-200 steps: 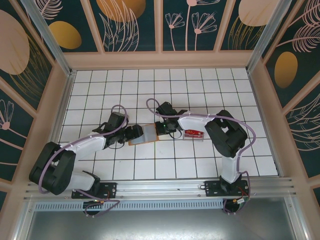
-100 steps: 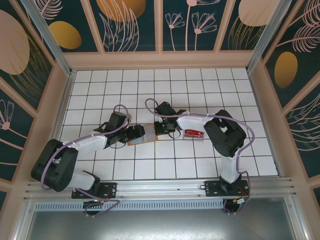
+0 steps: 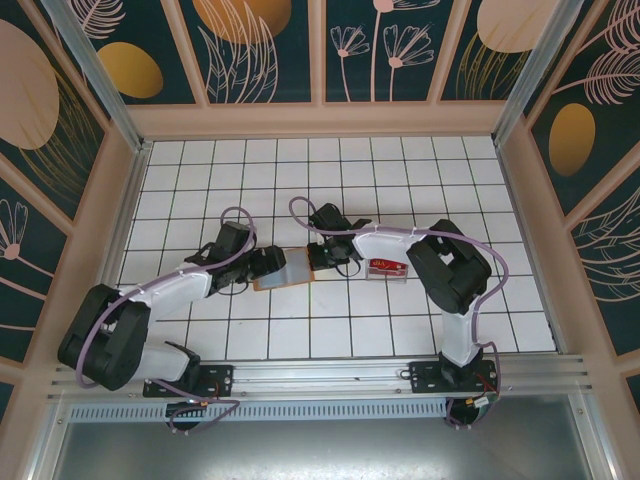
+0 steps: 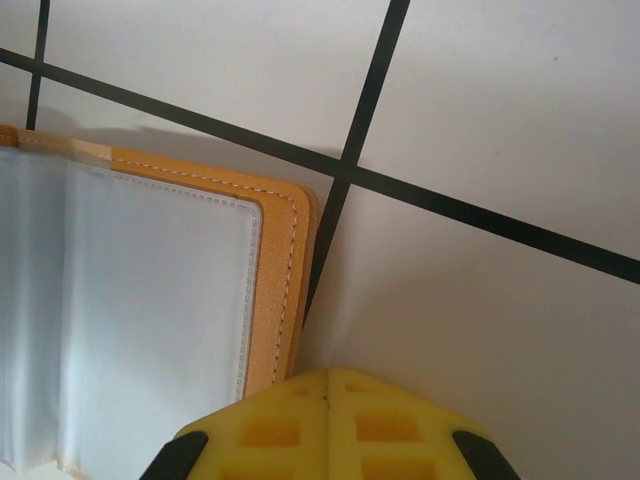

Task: Take the credit cards out of the card holder

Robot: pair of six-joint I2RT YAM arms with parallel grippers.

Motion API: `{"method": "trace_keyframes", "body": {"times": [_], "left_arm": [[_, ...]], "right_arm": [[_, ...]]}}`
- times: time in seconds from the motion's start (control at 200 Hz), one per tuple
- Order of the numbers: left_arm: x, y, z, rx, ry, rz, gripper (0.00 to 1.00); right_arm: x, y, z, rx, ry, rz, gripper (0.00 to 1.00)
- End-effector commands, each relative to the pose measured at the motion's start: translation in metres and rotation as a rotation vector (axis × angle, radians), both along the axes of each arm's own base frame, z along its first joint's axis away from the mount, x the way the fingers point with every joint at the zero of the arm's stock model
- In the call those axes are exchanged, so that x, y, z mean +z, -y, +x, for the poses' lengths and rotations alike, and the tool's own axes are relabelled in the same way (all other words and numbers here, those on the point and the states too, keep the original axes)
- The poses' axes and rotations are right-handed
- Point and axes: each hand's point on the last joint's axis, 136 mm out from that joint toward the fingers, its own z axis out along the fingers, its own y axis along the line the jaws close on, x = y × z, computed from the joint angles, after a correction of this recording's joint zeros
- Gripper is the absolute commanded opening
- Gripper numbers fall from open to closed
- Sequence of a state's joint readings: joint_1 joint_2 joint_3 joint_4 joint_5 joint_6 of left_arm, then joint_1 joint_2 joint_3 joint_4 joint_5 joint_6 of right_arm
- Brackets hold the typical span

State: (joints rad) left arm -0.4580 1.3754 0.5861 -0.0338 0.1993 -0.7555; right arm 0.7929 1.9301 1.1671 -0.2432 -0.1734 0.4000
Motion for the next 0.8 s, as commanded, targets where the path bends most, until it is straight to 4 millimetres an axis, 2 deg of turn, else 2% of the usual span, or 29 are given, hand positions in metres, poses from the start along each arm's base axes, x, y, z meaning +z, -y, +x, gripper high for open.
{"method": "trace_keyframes", "body": {"times": [0.0,0.3,0.485,0.796], "left_arm": [[-0.004,-0.003,0.004,0.005,-0.014,0.034,0.81],[-0.01,0.014,0.002,-0.07,-0.039,-0.026,0.79],[0.001,0.029,0.006,-0.12,-0.013,-0.096,0.77],[0.016,0.043,0.011,-0.156,0.015,-0.162,0.78]], "right_arm": [[-0.013,-0.007,-0.013,0.024,-0.041,-0.017,0.0],[-0.014,-0.01,-0.013,0.028,-0.043,-0.014,0.0],[-0.015,-0.012,-0.014,0.033,-0.049,-0.015,0.0],[-0.016,-0.011,-0.013,0.029,-0.049,-0.021,0.0]]}}
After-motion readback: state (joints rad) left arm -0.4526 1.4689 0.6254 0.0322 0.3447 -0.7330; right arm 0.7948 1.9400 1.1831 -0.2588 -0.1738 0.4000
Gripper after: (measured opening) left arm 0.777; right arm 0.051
